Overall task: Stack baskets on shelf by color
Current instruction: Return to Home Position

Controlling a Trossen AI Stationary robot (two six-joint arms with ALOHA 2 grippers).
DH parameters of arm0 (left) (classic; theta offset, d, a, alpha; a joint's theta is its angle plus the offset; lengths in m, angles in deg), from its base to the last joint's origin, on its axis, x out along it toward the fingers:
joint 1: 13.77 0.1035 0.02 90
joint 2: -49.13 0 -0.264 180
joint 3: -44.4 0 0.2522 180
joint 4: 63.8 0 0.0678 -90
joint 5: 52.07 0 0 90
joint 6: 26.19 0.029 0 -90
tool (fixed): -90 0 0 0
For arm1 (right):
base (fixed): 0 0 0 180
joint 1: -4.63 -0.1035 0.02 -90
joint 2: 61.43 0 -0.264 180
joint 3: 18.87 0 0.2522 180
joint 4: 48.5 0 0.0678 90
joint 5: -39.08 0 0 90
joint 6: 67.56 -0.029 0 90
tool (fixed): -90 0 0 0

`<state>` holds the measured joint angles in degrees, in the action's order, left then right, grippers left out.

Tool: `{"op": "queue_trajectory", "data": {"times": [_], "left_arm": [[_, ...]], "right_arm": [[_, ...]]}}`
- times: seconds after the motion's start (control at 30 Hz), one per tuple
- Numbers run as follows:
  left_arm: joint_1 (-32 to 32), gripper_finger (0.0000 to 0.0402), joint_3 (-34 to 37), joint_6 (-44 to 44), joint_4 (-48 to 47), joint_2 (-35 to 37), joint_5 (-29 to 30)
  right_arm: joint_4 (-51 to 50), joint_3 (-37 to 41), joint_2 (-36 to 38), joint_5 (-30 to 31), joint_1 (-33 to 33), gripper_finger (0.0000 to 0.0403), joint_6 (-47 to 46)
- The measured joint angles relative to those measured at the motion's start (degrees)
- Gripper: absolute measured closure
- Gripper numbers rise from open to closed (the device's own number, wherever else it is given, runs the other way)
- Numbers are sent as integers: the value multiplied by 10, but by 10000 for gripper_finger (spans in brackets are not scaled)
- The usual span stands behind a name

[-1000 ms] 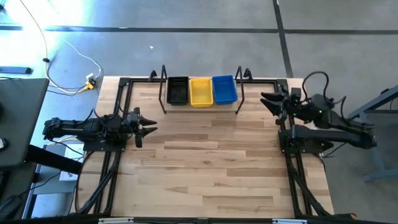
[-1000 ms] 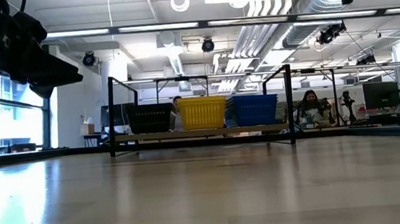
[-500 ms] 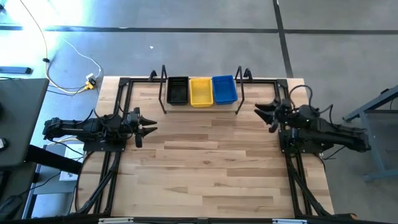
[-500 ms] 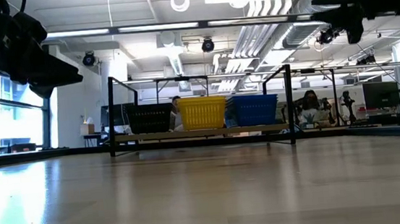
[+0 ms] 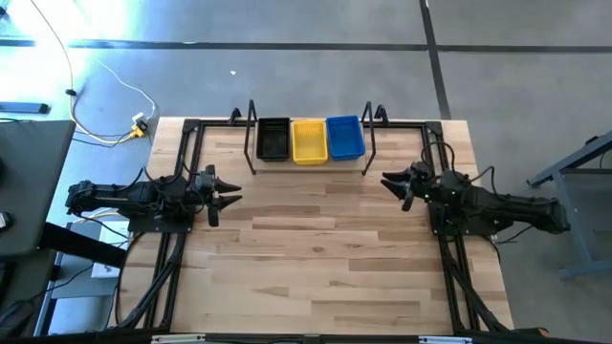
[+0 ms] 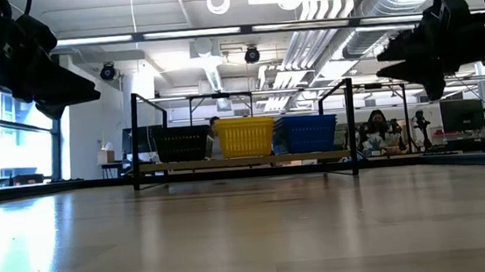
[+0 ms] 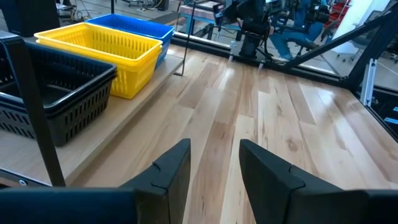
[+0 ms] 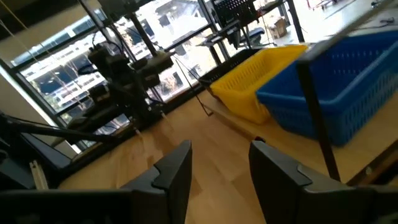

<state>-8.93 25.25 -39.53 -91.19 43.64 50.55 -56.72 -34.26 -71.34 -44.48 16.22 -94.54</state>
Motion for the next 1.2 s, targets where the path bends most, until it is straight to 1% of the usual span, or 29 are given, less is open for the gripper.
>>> {"op": "queue_trajectory", "data": {"times": [0.13, 0.37, 0.53, 1.2], "left_arm": [[0, 273, 0, 0, 0, 0, 0], [0, 273, 0, 0, 0, 0, 0], [0, 273, 0, 0, 0, 0, 0], [0, 273, 0, 0, 0, 0, 0]], "right_arm": [[-6, 10, 0, 6, 0, 258, -11], [-26, 10, 0, 21, 0, 258, 0], [-32, 10, -2, 15, 0, 258, -15], [-32, 11, -2, 14, 0, 258, -11]]}}
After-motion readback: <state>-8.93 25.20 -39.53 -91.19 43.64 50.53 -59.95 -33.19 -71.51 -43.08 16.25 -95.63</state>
